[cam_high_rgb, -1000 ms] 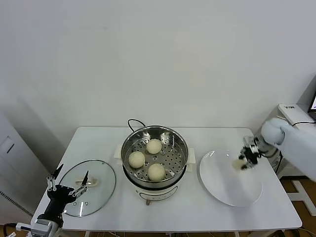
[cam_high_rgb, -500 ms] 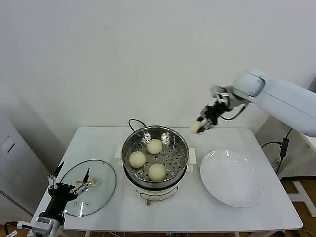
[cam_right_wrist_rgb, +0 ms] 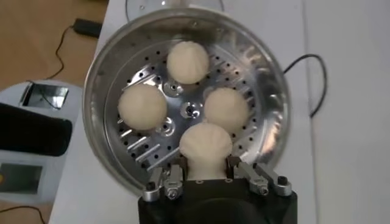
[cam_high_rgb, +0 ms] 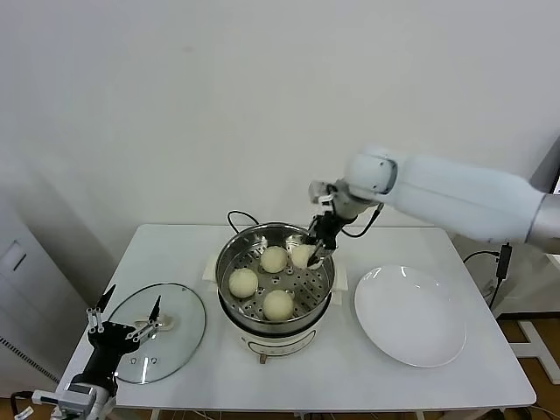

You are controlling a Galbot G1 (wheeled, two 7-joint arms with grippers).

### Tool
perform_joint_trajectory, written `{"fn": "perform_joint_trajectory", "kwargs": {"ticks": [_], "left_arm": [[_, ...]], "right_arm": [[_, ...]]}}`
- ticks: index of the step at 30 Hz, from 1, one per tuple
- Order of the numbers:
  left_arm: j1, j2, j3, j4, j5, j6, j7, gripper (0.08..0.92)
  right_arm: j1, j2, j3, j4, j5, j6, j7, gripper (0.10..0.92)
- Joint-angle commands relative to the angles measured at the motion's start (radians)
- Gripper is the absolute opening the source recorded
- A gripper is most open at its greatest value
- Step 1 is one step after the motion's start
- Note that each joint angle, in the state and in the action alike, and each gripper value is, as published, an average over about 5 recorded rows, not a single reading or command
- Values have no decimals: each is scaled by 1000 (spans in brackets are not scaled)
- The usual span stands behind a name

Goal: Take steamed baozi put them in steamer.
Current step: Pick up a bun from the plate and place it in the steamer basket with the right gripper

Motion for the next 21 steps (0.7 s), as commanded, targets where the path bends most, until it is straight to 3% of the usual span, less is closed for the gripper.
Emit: {"fn": "perform_joint_trajectory", "kwargs": {"ticks": [1, 11, 21], "left_arm": [[-4, 6, -3, 7, -10, -1, 1, 823], [-8, 12, 0, 9, -13, -1, 1, 823], [-5, 12, 1, 3, -12, -2, 2, 823]], "right_arm": [[-39, 55, -51, 2, -23, -44, 63, 431], [-42, 36, -73, 13, -31, -44, 82, 496], [-27, 27, -7, -1, 25, -41, 100, 766]]}}
